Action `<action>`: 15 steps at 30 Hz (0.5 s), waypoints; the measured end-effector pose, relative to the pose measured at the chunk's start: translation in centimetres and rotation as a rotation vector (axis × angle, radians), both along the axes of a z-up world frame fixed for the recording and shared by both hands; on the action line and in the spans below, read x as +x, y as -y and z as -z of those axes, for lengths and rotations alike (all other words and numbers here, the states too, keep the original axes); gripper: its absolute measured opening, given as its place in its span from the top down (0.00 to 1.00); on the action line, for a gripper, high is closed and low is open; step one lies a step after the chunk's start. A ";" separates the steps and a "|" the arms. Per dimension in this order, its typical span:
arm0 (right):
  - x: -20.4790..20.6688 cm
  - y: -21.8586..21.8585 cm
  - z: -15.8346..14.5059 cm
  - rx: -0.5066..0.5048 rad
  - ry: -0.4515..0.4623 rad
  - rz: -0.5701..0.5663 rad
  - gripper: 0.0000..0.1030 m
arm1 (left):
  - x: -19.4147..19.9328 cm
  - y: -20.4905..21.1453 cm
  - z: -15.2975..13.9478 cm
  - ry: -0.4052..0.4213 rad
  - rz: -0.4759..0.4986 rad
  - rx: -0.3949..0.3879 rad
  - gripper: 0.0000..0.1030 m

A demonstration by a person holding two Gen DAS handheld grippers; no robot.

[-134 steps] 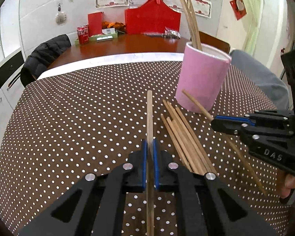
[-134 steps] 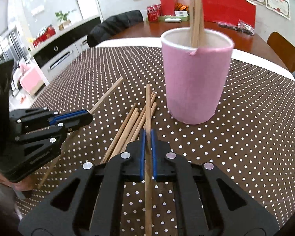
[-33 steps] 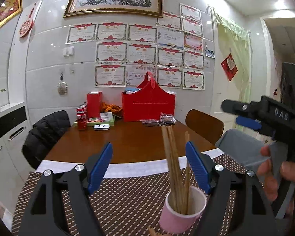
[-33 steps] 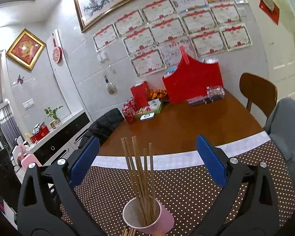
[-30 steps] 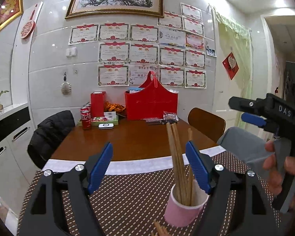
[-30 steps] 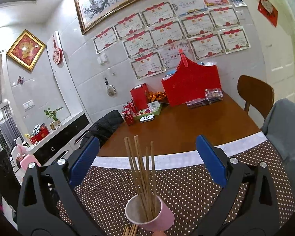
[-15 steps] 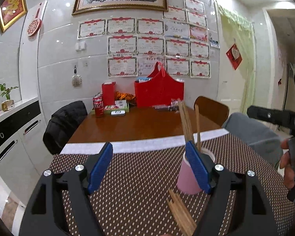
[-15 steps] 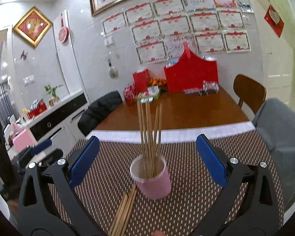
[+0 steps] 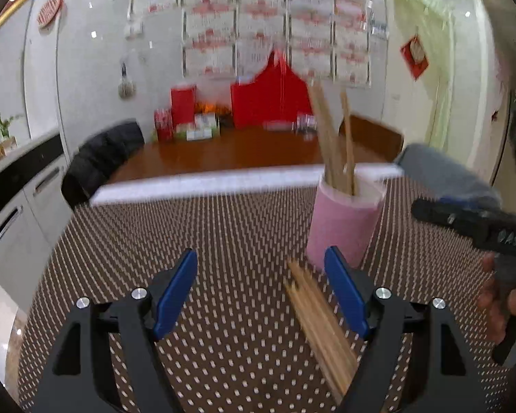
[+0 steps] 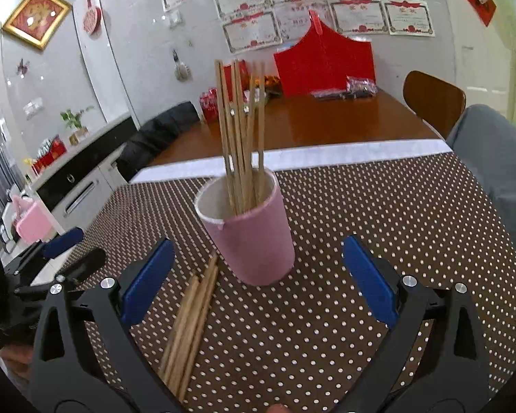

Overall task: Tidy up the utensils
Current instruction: 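Move both open tools back down to the chopstick pile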

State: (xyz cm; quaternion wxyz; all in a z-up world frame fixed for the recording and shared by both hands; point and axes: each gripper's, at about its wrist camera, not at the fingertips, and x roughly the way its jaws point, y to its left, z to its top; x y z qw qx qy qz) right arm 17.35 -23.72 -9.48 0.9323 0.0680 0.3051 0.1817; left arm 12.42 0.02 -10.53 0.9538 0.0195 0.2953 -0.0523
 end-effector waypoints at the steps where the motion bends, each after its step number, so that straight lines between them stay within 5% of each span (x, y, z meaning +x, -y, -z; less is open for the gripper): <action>1: 0.2 -0.2 0.4 -0.011 -0.016 -0.001 0.06 | 0.4 0.1 0.7 -0.034 0.003 0.009 0.27; 15: 1.2 -0.9 2.4 -0.056 -0.103 -0.033 0.06 | 1.2 1.4 6.2 -0.332 0.035 0.076 0.27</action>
